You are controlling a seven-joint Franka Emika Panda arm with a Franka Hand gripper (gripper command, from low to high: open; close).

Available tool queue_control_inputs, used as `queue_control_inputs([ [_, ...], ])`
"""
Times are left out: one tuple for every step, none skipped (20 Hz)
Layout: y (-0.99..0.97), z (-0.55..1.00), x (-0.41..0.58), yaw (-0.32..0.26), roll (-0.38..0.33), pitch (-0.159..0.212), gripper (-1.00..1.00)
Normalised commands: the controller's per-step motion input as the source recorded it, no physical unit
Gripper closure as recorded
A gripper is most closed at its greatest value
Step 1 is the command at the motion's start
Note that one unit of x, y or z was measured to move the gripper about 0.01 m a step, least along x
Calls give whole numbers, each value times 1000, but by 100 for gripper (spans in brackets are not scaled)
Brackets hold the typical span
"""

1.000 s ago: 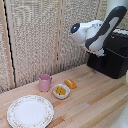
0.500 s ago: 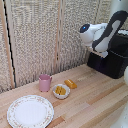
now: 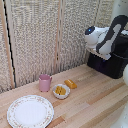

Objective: Carefully navigate your gripper to the air fryer's handle. Confidently seize the handle using your gripper. Gradually bring the handle toward yourself to access the air fryer.

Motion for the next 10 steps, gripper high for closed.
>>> queue_control_inputs([
  [-563,0,3,177,0,0,-100],
  [-449,0,0,147,0,8,-100],
  [-249,0,0,33,0,24,-100],
  [-94,0,0,-4,0,0,-100],
  [0,0,0,0,0,0,100],
  [0,0,0,0,0,0,100],
  [0,0,0,0,0,0,100],
  [0,0,0,0,0,0,100],
  [0,0,0,0,0,0,100],
  [0,0,0,0,0,0,100],
])
